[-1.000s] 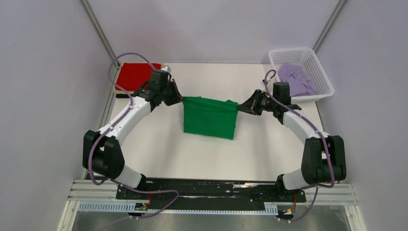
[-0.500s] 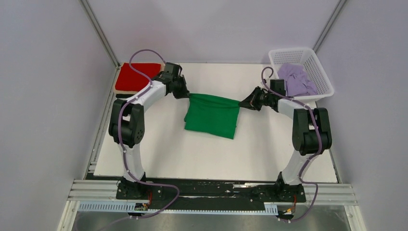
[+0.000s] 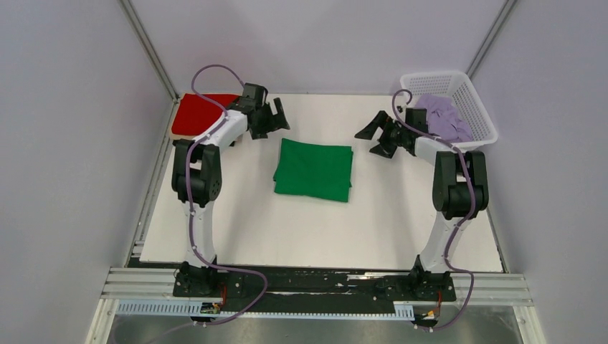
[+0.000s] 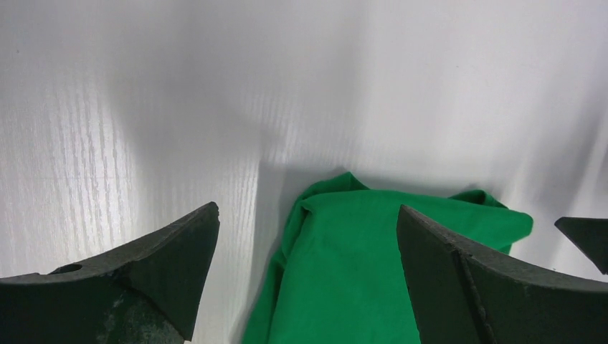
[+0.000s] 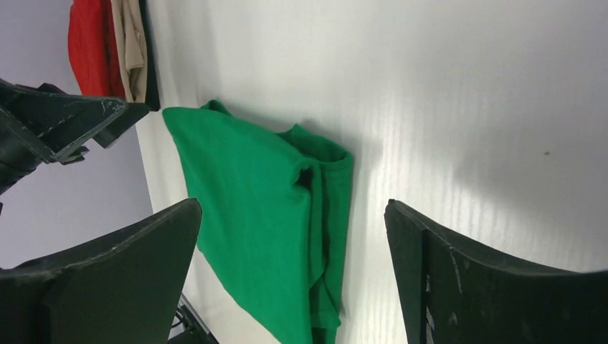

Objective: Fold and stack the t-shirts
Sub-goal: Fold the long partially folded tshirt into a neat square, then put the neatly folded tshirt into the corner of the board with the left arm

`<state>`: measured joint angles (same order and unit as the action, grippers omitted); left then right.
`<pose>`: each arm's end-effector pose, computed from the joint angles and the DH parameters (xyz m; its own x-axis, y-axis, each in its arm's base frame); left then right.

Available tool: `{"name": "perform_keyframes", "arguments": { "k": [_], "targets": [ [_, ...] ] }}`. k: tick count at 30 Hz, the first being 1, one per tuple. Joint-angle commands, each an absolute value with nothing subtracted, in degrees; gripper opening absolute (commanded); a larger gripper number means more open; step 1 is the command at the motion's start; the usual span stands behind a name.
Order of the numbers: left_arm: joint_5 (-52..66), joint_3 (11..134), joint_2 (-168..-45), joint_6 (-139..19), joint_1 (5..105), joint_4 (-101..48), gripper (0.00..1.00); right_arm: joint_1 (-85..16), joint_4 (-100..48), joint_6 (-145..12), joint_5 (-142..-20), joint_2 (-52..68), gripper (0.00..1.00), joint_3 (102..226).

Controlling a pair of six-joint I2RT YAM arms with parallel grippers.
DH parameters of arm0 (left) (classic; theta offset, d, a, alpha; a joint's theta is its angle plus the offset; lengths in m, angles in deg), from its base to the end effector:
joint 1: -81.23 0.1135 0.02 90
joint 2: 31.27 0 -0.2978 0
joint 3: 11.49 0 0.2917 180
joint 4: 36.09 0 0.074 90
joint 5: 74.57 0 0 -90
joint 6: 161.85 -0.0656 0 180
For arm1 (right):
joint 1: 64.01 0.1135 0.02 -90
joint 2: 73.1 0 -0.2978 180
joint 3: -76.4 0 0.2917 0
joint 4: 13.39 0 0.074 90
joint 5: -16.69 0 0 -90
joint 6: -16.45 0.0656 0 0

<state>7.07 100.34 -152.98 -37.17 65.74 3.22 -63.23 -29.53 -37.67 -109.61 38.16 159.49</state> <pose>0.5320 -0.1573 0.2117 -0.8023 -0.3618 -0.4748 -0.1224 0.8782 -0.4624 0.4753 0.0453 0.1647 -0.8206 0.4612 -0.3374 0.0573 0.6538 0.7545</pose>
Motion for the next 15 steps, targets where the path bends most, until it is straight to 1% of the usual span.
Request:
{"name": "perform_keyframes", "arguments": {
  "k": [1,4,7,11,15],
  "targets": [
    [3.1,97.8,-144.6,-37.7,64.8,0.5,1.0,-60.1,-28.5,-39.9,-110.4,28.3,1.0,156.5],
    [-1.8,93.8,-142.6,-38.3,63.3,-2.3,1.0,-57.2,-24.7,-37.8,-112.4,25.5,1.0,153.6],
    [-5.0,92.3,-143.4,-37.4,62.5,-4.2,1.0,-54.9,-20.3,-34.3,-112.8,26.0,1.0,152.8],
    [-7.2,90.8,-147.1,-33.8,62.0,-7.7,1.0,-53.9,-17.1,-29.6,-108.5,31.5,1.0,154.4],
    [-4.8,91.1,-152.6,-31.1,62.0,-7.5,1.0,-54.0,-15.9,-26.5,-106.0,40.1,1.0,157.8]
  ]
}}
